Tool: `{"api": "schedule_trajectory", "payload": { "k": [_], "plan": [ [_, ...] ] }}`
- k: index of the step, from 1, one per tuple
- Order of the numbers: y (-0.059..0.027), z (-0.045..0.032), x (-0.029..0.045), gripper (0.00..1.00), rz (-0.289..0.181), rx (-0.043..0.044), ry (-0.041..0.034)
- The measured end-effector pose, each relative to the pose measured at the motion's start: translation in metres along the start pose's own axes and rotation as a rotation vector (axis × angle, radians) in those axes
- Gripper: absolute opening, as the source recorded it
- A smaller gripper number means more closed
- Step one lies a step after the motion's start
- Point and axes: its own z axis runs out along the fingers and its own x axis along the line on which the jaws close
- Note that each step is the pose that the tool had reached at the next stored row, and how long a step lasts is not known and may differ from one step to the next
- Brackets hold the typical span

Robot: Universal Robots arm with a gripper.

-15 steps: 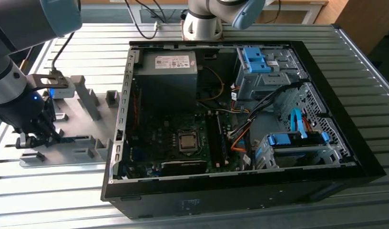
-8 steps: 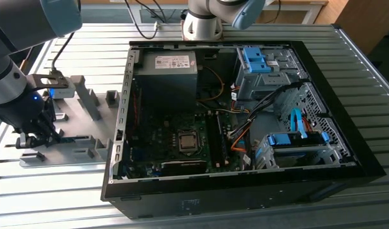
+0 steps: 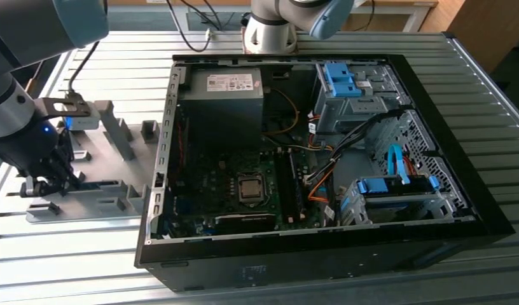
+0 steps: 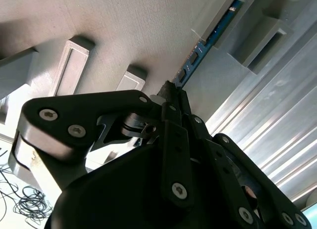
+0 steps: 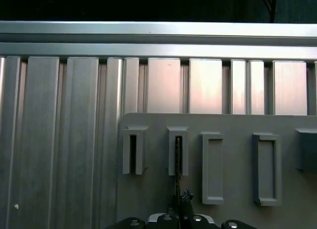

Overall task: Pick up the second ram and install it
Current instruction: 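Pick up the second ram and move it above second insertion slot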

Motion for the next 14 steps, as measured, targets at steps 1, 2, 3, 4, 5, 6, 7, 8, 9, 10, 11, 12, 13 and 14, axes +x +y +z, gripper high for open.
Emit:
{"api": "schedule_trajectory", "payload": {
  "k": [1, 2, 3, 4, 5, 6, 7, 8, 9, 10, 11, 12, 13, 14],
  "plan": [
    [0.0000, -0.0006, 0.0000, 0.14, 0.000, -0.0001, 0.0000],
    [0.0000, -0.0013, 0.0000, 0.14, 0.000, 0.0000, 0.0000],
    [0.0001, -0.0020, 0.0000, 0.14, 0.000, -0.0001, 0.0001],
    [0.0001, -0.0028, 0.0000, 0.14, 0.000, -0.0001, 0.0000],
    [0.0001, -0.0036, 0.0000, 0.14, 0.000, 0.0000, 0.0000],
    [0.0001, -0.0045, 0.0000, 0.14, 0.000, 0.0000, 0.0000],
    [0.0001, -0.0054, 0.0000, 0.14, 0.000, 0.0000, 0.0000],
    [0.0001, -0.0062, 0.0000, 0.14, 0.000, 0.0000, 0.0000],
    [0.0001, -0.0071, 0.0000, 0.14, 0.000, 0.0000, 0.0000],
    [0.0002, -0.0080, 0.0000, 0.14, 0.000, -0.0001, 0.0001],
    [0.0001, -0.0089, -0.0001, 0.14, 0.000, -0.0001, 0.0001],
    [0.0002, -0.0097, -0.0001, 0.14, 0.000, -0.0001, 0.0001],
    [0.0002, -0.0104, -0.0001, 0.14, 0.000, -0.0001, 0.0001],
    [0.0002, -0.0112, -0.0001, 0.14, 0.000, -0.0001, 0.0000]
  ]
}}
